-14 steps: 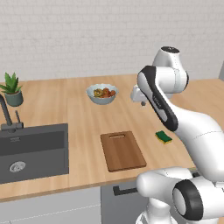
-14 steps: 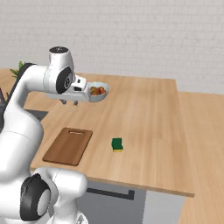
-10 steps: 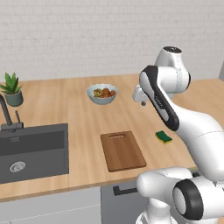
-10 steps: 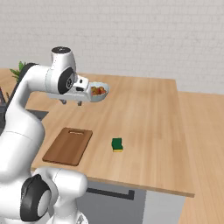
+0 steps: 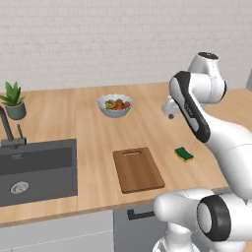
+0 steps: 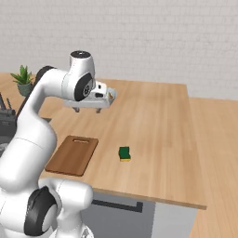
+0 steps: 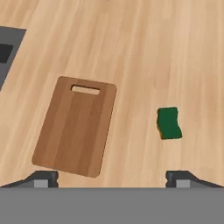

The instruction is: Pick up the sponge from the counter and clean the cutting board by briefly scrubbing or pressing down on the cutting board. Once finished, release the sponge.

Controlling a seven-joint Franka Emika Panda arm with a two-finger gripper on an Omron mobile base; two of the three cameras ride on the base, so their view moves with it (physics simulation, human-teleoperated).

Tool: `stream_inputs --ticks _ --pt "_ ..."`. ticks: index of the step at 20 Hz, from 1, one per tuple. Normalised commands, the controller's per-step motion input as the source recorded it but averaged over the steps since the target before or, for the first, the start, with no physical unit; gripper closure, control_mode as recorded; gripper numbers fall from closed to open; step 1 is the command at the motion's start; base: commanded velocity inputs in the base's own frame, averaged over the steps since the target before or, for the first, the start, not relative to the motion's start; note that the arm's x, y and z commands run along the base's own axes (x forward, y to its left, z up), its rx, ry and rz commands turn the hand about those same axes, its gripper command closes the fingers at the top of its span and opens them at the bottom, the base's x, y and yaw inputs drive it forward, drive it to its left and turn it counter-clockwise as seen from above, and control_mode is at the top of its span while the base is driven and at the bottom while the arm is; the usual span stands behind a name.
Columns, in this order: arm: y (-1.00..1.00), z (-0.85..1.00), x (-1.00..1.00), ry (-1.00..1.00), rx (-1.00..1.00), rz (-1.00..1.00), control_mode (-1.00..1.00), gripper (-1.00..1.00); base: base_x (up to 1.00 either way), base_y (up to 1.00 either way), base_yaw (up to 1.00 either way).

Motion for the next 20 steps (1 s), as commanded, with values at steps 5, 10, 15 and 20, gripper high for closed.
stream_inputs --ticks 5,10,15,20 --pt "-0.33 -0.09 0.03 0.0 -0.11 0.24 -1.0 -1.0 0.0 0.0 0.0" --pt "-0.37 -0.24 0.0 0.0 -0.15 0.32 -1.0 -1.0 0.0 0.0 0.0" --pt "-0.29 -0.37 0.0 0.0 -0.17 0.26 -1.0 -1.0 0.0 0.0 0.0" --pt "-0.2 -0.37 0.04 0.0 -0.14 0.0 -1.0 -1.0 0.0 0.0 0.0"
